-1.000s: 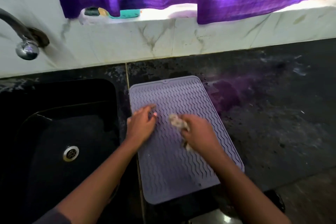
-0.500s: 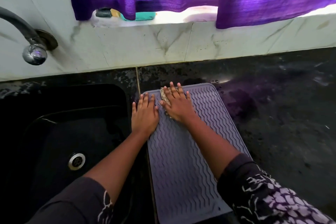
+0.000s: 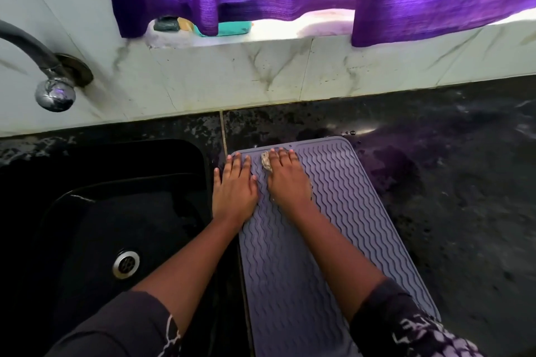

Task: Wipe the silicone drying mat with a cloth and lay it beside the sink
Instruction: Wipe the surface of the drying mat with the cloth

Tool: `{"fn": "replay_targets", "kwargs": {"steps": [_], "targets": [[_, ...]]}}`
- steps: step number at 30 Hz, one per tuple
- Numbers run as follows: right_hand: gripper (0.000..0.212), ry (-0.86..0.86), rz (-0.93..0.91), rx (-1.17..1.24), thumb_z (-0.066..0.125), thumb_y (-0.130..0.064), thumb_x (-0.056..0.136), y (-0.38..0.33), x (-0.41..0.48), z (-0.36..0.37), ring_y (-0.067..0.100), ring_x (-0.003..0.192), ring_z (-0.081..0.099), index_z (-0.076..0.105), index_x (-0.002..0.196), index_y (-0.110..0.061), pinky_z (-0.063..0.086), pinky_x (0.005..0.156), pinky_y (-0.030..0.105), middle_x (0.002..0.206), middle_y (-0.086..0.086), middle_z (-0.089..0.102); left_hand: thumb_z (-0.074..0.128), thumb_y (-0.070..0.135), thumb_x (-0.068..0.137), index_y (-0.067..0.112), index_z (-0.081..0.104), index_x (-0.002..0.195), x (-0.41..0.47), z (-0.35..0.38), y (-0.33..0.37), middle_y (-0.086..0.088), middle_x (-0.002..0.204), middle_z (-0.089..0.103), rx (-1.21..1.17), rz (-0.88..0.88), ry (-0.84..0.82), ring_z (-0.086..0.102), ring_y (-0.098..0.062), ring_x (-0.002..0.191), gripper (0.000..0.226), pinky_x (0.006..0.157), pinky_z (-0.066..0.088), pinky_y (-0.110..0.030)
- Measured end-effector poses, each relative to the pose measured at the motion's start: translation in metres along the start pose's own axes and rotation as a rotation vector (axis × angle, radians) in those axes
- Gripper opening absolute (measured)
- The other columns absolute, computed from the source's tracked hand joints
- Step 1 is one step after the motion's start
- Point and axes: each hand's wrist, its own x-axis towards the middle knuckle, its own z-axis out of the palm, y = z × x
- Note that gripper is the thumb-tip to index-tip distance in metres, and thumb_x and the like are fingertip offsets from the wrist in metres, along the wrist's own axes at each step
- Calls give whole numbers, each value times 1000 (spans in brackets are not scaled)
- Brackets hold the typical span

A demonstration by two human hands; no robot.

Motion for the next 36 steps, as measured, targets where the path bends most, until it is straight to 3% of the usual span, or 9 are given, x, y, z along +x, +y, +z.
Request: {"fn": "replay_targets", "kwargs": {"steps": [8,10,13,18,20,25,27,31,36], "targets": [[52,-73,-23,-13,40,-16,95,6,-62,-7,28,140,23,23,145,-15,35,107,48,152,11,29,24,35,98,19,17,149,0,1,-1,-2,159,13,6,1,13,4,-18,146,54,116,-1,-44],[55,-91,-49,-51,48,-13,92,8,-71,-12,31,135,33,27,143,-13,35,106,45,147,14,36,24,34,98,19,17,149,0,0,-1,-2,159,13,1,0,14,4,-18,146,54,116,-1,-45],[42,-8,-42,24,53,-12,89,6,-41,-29,26,109,55,46,131,-13,46,91,38,126,13,56,24,34,98,19,17,150,0,-2,0,-2,159,12,5,1,8,4,-18,146,54,116,0,-45],[48,-40,24,43,35,-13,97,-3,2,-24,28,140,21,27,144,-13,25,111,41,152,11,28,23,35,99,19,17,150,-1,-3,1,-2,159,13,12,-1,10,4,-18,146,53,116,1,-46],[47,-43,19,9,35,-14,97,0,-7,-21,28,139,24,28,143,-12,25,111,40,150,12,31,24,34,99,19,18,149,-1,-2,0,-2,159,13,10,-2,14,5,-18,146,53,116,2,-46],[38,-59,-35,-25,54,-15,89,11,-51,-24,28,108,56,50,126,-12,47,88,38,121,14,59,24,35,98,19,18,149,-1,-2,0,-2,159,13,3,2,16,5,-19,146,54,116,1,-46],[35,-30,-7,32,55,-16,88,10,-34,-33,25,100,58,53,124,-13,48,83,36,114,12,62,24,35,98,19,18,149,-1,-2,0,-2,159,12,6,6,9,5,-19,146,54,116,1,-46],[43,-8,32,23,37,-12,95,2,8,-32,31,132,32,36,138,-8,32,105,41,142,16,42,22,36,99,20,17,150,0,-2,1,-1,159,12,11,-1,10,4,-18,146,54,116,0,-45],[45,-64,-16,-38,35,-16,96,10,-5,-23,30,134,31,33,140,-9,30,107,42,145,14,39,23,35,99,19,18,149,-1,-3,1,-1,159,12,8,1,14,4,-18,146,53,116,1,-46]]}}
